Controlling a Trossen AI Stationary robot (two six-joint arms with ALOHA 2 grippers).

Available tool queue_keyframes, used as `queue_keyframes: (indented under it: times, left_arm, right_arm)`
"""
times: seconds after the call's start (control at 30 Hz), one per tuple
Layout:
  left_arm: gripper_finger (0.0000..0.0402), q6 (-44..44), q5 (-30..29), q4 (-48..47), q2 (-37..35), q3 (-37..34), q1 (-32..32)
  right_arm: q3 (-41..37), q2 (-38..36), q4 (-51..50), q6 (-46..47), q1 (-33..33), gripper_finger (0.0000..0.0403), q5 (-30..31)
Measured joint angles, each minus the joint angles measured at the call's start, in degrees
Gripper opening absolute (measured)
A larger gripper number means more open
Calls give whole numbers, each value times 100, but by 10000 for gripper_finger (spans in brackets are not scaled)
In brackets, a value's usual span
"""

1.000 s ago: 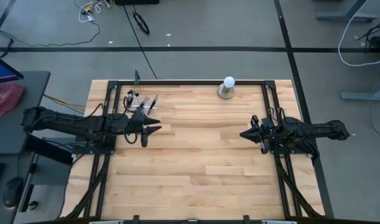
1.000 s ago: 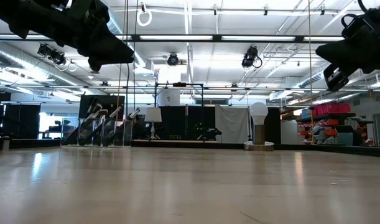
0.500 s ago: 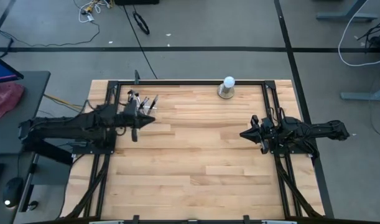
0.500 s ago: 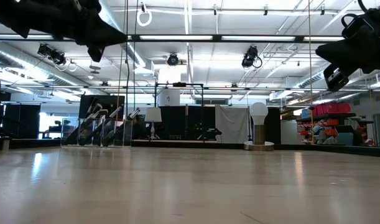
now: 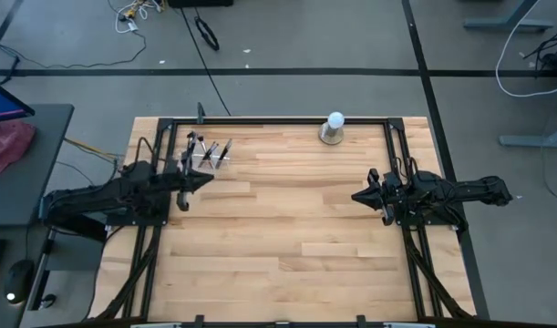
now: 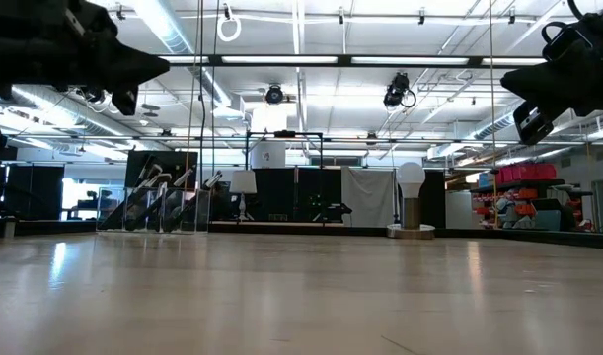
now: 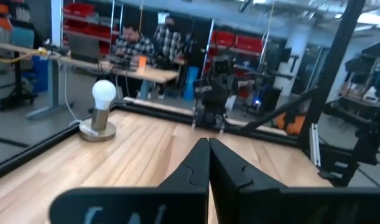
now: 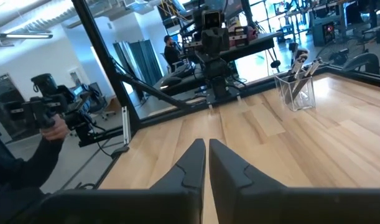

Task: Put items in baskets/containers
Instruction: Return to Home Position

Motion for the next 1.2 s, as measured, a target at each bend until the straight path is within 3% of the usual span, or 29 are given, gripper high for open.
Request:
queue_keyframes:
  times: [0.37,0.73,1.2]
  left_arm:
    - [2,159,-198,-37,-1174,-694,-167]
    - [1,785,-1531,-457,-1146,-692,-802]
    - [8,1097,-1582,-622,-926,-690,-960]
  right_arm:
    - [0,1,0,0,0,25,2]
    - [0,2,2,0,0,25,1]
    - [0,2,2,0,0,25,2]
